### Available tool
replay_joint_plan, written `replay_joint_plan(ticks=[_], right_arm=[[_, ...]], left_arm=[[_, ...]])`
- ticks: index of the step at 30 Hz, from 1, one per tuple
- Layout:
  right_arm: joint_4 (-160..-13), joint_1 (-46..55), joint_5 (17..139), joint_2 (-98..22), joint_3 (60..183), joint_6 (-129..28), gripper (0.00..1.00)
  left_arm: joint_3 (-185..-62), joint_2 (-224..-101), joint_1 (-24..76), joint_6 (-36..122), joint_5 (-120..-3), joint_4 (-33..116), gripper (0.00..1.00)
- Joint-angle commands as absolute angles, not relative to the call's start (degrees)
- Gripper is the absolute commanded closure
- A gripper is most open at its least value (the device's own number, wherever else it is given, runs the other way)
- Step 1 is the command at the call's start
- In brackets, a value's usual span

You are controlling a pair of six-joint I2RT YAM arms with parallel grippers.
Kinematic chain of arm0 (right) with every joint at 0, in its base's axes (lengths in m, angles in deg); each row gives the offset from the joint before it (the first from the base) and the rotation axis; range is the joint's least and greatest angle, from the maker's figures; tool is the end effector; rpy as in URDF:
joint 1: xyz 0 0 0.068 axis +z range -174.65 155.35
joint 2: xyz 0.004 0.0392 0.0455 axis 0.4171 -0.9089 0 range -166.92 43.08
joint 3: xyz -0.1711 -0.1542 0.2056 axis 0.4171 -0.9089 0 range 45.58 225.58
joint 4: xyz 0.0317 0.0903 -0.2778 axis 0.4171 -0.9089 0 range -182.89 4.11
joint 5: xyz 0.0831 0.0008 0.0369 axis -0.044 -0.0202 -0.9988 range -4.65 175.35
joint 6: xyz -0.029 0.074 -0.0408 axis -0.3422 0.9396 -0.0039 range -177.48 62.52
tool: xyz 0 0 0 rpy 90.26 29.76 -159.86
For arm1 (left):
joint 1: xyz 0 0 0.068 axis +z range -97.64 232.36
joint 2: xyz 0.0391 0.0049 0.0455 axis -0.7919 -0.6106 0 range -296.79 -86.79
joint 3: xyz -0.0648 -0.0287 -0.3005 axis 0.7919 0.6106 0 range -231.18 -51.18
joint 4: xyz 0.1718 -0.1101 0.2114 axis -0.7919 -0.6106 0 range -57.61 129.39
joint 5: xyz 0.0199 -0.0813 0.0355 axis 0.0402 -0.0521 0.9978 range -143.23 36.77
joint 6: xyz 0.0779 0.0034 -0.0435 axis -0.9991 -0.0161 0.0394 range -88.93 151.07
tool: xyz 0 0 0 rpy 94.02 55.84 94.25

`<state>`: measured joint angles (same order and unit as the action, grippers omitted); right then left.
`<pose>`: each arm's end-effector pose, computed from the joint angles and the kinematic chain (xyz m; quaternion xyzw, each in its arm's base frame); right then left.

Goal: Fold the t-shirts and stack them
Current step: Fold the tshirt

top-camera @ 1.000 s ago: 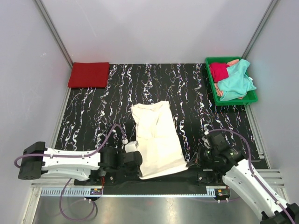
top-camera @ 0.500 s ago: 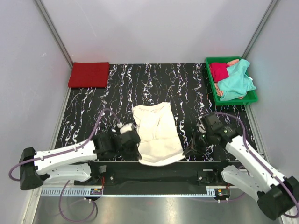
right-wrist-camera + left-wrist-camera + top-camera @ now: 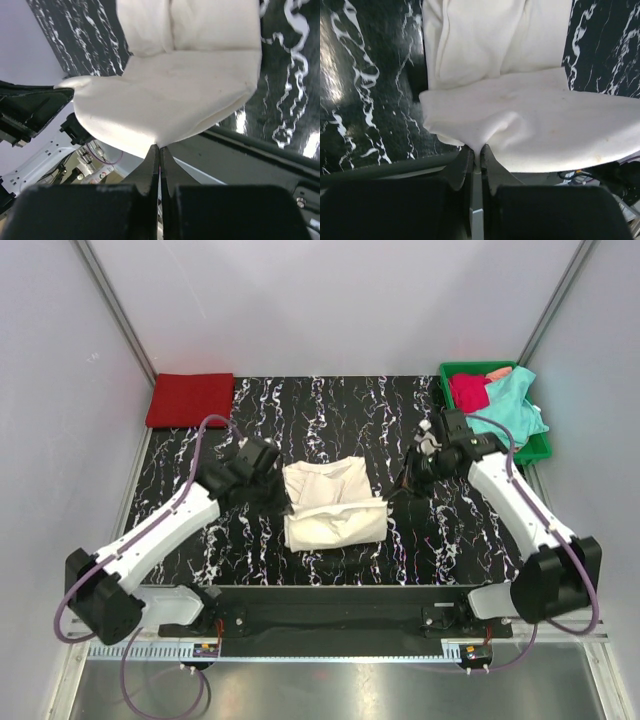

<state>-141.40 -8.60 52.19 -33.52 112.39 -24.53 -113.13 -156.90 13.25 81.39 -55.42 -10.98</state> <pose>0.2709 0.1233 0.2901 0.0772 0.9351 0.3387 0.0709 0.2175 -0.1807 0.2853 -0.0888 0.9582 -0.2039 0.1798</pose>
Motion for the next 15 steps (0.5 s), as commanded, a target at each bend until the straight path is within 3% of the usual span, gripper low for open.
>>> replay_joint_plan(ticks=[1, 15], right_arm=[[-140.6, -9.3, 49.2, -39.1, 120.0, -29.0, 1.00], [-136.3, -12.0, 46.2, -58.8, 139.0, -29.4, 1.00]], left_arm=[[-118.6, -160.3, 18.0, 73.3, -60.0, -8.1, 1.00], [-129.0, -175.4, 29.4, 66.9, -66.9, -2.0, 1.00]])
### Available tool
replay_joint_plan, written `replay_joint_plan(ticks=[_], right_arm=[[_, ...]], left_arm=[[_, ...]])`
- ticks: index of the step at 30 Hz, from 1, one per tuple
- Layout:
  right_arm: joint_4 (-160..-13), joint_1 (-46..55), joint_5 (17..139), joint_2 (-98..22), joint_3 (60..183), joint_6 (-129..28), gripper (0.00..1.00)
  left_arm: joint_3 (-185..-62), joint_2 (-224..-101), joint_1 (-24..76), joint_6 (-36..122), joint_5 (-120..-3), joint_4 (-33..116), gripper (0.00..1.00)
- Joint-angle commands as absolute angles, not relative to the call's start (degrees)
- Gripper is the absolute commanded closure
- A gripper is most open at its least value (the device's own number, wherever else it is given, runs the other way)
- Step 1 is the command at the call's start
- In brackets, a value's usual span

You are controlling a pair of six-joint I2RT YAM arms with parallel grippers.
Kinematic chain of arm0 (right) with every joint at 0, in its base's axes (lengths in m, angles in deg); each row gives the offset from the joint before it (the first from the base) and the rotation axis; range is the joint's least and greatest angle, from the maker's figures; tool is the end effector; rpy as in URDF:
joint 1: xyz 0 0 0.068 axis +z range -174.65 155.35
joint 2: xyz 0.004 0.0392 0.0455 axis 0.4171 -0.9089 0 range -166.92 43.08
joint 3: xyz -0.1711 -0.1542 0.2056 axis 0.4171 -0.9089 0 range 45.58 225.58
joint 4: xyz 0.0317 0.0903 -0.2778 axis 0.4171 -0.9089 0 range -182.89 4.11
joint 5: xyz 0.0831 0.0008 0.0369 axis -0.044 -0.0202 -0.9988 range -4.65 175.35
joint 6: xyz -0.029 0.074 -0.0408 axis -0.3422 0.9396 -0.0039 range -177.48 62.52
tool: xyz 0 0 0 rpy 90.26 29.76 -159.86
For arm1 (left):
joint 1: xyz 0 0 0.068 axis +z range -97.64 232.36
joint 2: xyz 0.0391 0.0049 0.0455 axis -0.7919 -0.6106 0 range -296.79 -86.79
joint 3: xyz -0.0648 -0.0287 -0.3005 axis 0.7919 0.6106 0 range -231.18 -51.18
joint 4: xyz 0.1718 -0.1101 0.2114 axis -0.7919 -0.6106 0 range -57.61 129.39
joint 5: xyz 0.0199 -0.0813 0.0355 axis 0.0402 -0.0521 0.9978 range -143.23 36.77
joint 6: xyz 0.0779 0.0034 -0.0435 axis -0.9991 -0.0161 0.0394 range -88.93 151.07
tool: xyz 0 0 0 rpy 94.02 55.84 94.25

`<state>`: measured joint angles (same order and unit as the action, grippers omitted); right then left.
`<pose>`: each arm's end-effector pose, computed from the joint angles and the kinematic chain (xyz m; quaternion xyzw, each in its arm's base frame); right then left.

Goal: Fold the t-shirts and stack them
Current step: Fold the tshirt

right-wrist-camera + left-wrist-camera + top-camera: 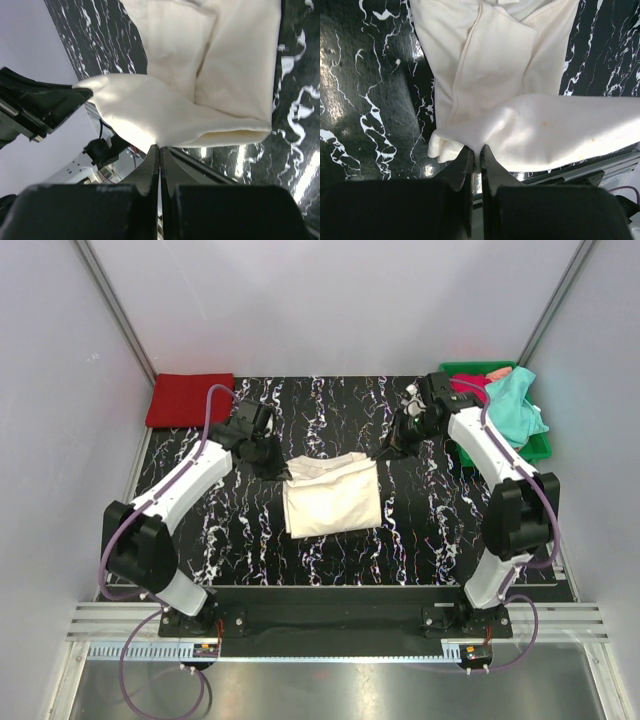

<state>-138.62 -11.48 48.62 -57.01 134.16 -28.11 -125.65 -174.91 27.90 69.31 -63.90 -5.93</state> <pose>0.3964 0.1417 0.2887 0.0608 0.9259 0.3630 0.0857 0.3345 -0.1683 0.2763 -0.0903 0.9554 -0.2151 0.1809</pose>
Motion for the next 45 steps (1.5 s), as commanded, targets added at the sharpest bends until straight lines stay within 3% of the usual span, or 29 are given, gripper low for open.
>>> replay_joint_plan(ticks=[1, 8, 10, 12, 15, 16, 17, 21, 23, 26, 28, 31, 32, 34, 36, 39, 45], right_arm=[[-136.3, -12.0, 46.1, -60.9, 141.1, -29.5, 1.00], [-135.9, -13.0, 45.0, -68.9, 148.3, -30.1, 1.00], [-134.9, -13.3, 44.8, -71.1, 150.2, -30.2, 0.99], [-132.5, -13.9, 45.0, -73.4, 150.8, -29.1, 0.95], [-126.4, -15.2, 44.1, -76.4, 152.3, -27.3, 0.84], [-123.3, -15.8, 44.7, -78.5, 152.1, -26.2, 0.83], [-118.1, -16.1, 45.3, -80.0, 152.5, -25.8, 0.83], [-117.6, -18.5, 46.8, -92.6, 167.0, -26.2, 0.63], [-122.0, -18.8, 47.4, -94.5, 171.9, -26.5, 0.63], [-124.2, -18.2, 48.3, -91.8, 172.3, -28.6, 0.60], [-120.3, -17.6, 46.4, -86.6, 164.4, -27.8, 0.59], [-113.2, -15.3, 44.6, -79.3, 151.5, -26.9, 0.59], [-111.6, -14.1, 43.8, -78.1, 149.0, -26.9, 0.59], [-110.7, -13.5, 43.9, -76.8, 144.8, -28.8, 0.57], [-112.9, -13.5, 46.6, -78.2, 145.3, -33.3, 0.52], [-116.8, -13.5, 49.6, -81.7, 149.6, -38.0, 0.43], [-121.4, -13.3, 53.3, -85.5, 154.2, -41.8, 0.42]], left_arm=[[-129.3, -176.2, 29.9, 66.8, -67.3, -1.7, 1.00], [-132.6, -182.1, 33.1, 66.4, -69.9, 1.1, 1.00], [-133.3, -184.3, 33.5, 66.2, -70.6, 2.6, 0.96], [-134.1, -187.1, 34.1, 66.1, -70.7, 4.1, 0.84], [-137.2, -191.2, 35.5, 65.3, -70.9, 6.0, 0.80], [-138.7, -193.6, 35.8, 64.6, -69.2, 6.9, 0.69], [-139.3, -194.8, 36.5, 63.8, -67.9, 10.2, 0.66], [-149.6, -203.6, 37.7, 57.5, -61.4, 10.0, 0.45], [-156.7, -204.6, 38.1, 56.3, -61.2, 7.6, 0.42], [-155.2, -200.0, 38.1, 55.6, -59.6, 8.6, 0.33], [-147.7, -194.7, 38.0, 57.2, -64.4, 12.6, 0.37], [-136.5, -189.7, 37.4, 62.3, -73.8, 22.4, 0.54], [-134.3, -188.8, 37.1, 63.0, -74.9, 25.5, 0.53], [-129.8, -188.1, 36.3, 63.4, -74.1, 26.7, 0.41], [-127.7, -187.8, 35.9, 61.5, -70.4, 27.3, 0.35], [-130.1, -190.0, 35.1, 57.0, -65.1, 23.1, 0.30], [-136.0, -197.1, 35.2, 53.0, -61.1, 16.4, 0.25]])
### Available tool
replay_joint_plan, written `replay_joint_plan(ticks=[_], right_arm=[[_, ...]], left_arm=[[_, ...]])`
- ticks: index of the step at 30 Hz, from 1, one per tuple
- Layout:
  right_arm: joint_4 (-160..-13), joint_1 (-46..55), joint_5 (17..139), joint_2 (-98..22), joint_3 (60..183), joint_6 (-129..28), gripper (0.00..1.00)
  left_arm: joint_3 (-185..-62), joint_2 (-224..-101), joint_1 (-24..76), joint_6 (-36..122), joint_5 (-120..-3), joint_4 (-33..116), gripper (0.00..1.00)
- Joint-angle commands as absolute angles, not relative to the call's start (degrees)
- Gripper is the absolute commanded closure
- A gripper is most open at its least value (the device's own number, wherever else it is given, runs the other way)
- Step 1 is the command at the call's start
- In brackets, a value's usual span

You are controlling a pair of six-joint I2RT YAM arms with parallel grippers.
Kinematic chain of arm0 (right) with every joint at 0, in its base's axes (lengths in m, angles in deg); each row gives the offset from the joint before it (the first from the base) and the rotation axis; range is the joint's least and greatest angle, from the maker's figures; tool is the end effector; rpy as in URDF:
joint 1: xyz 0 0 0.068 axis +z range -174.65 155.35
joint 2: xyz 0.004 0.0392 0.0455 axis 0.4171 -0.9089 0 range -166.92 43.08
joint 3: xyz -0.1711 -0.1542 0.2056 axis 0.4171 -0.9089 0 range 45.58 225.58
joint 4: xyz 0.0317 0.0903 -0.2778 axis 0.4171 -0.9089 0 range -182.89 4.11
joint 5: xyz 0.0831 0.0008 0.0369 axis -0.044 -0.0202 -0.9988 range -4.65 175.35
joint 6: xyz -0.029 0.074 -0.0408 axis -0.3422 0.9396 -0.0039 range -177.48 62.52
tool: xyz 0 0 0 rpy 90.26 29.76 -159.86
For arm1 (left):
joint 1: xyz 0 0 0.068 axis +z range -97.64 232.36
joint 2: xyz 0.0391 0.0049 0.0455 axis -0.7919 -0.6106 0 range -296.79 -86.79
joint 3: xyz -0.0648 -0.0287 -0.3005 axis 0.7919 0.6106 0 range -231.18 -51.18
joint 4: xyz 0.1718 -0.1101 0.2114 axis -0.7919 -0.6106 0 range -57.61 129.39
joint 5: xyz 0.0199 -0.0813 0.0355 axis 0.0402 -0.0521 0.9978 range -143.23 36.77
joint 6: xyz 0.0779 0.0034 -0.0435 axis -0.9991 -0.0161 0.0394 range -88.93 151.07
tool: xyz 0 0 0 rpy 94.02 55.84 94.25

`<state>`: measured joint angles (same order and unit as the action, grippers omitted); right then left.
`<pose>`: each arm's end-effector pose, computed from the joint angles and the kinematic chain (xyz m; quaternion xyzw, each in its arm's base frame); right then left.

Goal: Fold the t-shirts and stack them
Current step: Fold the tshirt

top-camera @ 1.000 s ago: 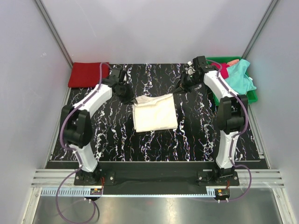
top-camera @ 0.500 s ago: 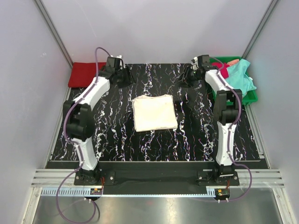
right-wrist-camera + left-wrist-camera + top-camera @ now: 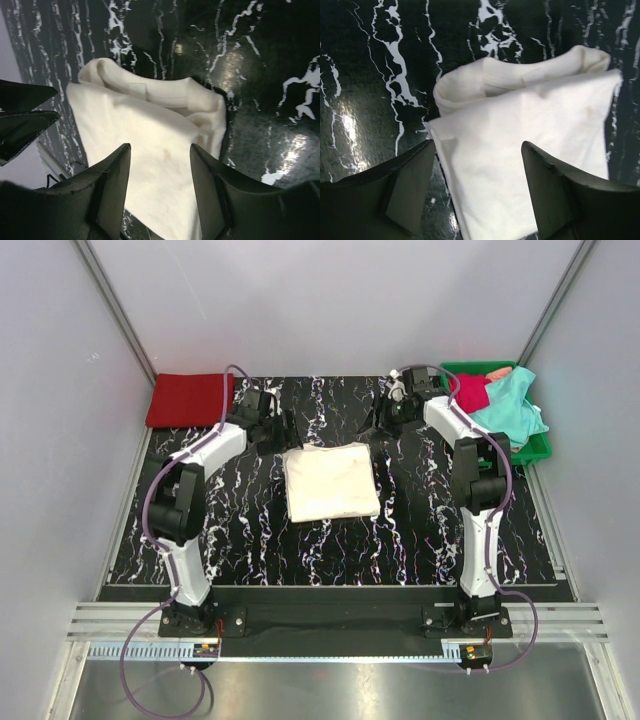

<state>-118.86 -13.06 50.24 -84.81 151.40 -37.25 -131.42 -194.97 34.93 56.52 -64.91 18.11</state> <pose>0.5452 0.1586 0.1876 -0.0219 0.9136 0.3552 0.1965 0.4608 -0.1615 0.2066 -0.0298 0.9326 -0.2155 0.2878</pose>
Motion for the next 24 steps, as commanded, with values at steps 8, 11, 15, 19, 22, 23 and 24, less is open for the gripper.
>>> replay_joint_plan(ticks=[8, 11, 15, 19, 22, 23, 24], right_arm=[[-120.5, -13.2, 54.3, -88.0, 154.6, -41.9, 0.43], [-119.7, -13.2, 53.0, -90.2, 157.3, -40.2, 0.42], [-119.3, -13.1, 50.6, -93.4, 160.9, -38.7, 0.42], [-119.7, -12.5, 47.7, -96.4, 163.4, -36.1, 0.45], [-118.2, -12.1, 46.7, -95.6, 160.5, -33.8, 0.47], [-117.5, -12.1, 46.2, -94.5, 157.7, -31.8, 0.48], [-116.5, -12.1, 44.9, -93.9, 156.2, -31.1, 0.49]], left_arm=[[-134.4, -194.1, 33.5, 57.3, -53.2, 14.2, 0.30], [-127.9, -185.8, 29.0, 60.5, -44.6, 14.0, 0.28], [-124.5, -179.3, 21.3, 64.9, -43.7, 10.9, 0.29], [-120.7, -175.6, 17.2, 68.8, -45.6, 9.3, 0.30], [-120.2, -174.8, 16.4, 69.4, -46.1, 6.6, 0.30], [-120.5, -174.2, 16.4, 69.1, -46.2, 5.8, 0.30], [-121.1, -174.1, 16.6, 68.7, -46.1, 4.9, 0.31]])
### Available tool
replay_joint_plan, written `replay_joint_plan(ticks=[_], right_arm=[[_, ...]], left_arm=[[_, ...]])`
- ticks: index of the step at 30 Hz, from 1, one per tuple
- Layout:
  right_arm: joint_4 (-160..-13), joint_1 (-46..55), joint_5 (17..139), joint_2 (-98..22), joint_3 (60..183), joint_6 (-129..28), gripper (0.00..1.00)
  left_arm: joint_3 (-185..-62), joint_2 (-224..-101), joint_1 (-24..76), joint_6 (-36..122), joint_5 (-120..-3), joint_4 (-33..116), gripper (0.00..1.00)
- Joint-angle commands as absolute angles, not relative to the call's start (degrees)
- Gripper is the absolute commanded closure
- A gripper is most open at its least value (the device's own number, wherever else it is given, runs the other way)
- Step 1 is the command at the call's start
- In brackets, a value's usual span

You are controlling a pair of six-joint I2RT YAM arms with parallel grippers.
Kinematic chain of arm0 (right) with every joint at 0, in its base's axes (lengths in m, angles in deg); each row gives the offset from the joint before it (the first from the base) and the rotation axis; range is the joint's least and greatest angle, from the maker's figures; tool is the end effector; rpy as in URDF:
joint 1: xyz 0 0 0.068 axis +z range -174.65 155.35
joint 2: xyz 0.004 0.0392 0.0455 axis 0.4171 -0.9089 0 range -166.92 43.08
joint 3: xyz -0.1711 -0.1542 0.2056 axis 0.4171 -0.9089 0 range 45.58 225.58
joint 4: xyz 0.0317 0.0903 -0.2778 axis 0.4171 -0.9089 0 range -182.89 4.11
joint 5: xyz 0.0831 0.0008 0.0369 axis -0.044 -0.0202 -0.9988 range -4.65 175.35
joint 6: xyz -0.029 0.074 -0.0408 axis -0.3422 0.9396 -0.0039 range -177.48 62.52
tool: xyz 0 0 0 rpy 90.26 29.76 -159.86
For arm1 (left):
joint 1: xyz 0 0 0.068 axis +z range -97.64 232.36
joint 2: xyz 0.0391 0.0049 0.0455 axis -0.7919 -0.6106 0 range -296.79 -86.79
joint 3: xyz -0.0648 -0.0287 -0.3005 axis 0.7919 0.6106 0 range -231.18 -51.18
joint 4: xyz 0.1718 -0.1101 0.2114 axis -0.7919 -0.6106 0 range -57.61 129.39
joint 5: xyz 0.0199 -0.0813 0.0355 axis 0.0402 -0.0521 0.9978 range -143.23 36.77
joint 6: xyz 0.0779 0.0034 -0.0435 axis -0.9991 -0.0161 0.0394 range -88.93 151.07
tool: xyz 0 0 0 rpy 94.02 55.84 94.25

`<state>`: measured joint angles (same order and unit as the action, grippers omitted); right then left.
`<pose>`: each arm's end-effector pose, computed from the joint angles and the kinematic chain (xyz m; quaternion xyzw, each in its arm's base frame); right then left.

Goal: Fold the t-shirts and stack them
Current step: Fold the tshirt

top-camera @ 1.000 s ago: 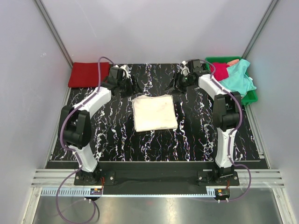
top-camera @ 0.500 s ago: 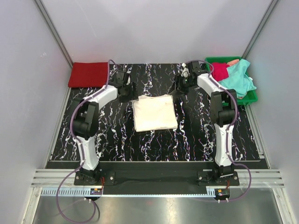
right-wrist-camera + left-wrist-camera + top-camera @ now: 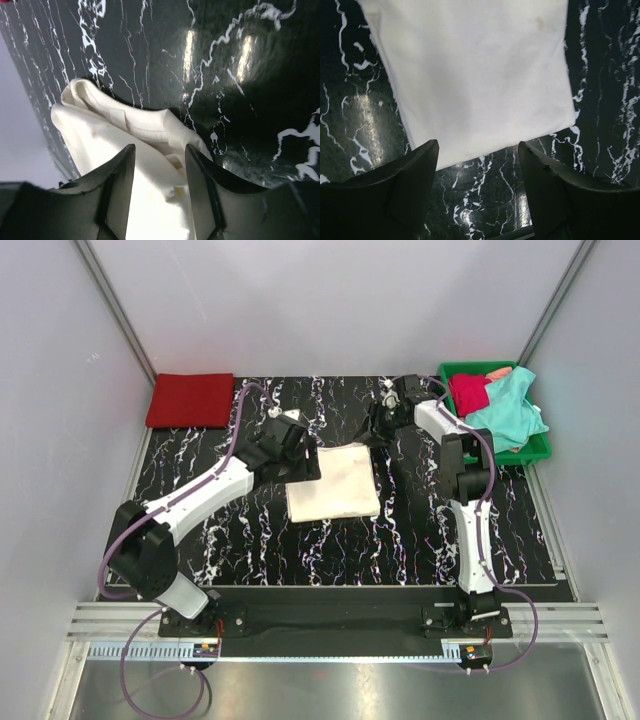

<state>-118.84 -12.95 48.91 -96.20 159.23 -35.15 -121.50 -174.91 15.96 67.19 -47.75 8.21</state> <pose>0.5758 0.1676 0.1253 0.0004 0.9183 0.3631 0.1578 0.3224 -0.2282 0.2705 -0.0144 0.9356 -0.1709 0.3087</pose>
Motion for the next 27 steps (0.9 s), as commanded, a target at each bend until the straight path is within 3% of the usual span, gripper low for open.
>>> replay_joint_plan(ticks=[1, 9, 14, 17, 21, 27], right_arm=[[-115.8, -12.0, 44.0, -93.2, 154.6, -30.5, 0.49], [-107.9, -10.6, 43.8, -75.6, 124.1, -20.6, 0.51], [-99.4, -2.5, 44.0, -60.2, 101.5, -7.7, 0.50], [-96.7, 1.0, 45.5, -51.4, 94.2, -4.2, 0.50], [-105.7, 0.0, 49.7, -45.3, 95.8, -13.3, 0.47], [-105.4, -7.2, 45.8, -47.5, 96.5, -18.5, 0.52]], left_arm=[[-121.7, -173.9, 16.6, 68.3, -45.9, 2.9, 0.32], [-125.2, -171.6, 16.7, 68.4, -48.6, -2.0, 0.39], [-122.7, -170.0, 16.7, 69.5, -52.3, -3.1, 0.40], [-122.7, -171.0, 16.6, 69.1, -55.7, -3.8, 0.30], [-125.3, -174.2, 15.7, 69.5, -56.2, -5.8, 0.25], [-134.4, -183.6, 9.3, 71.3, -47.4, -11.1, 0.32]])
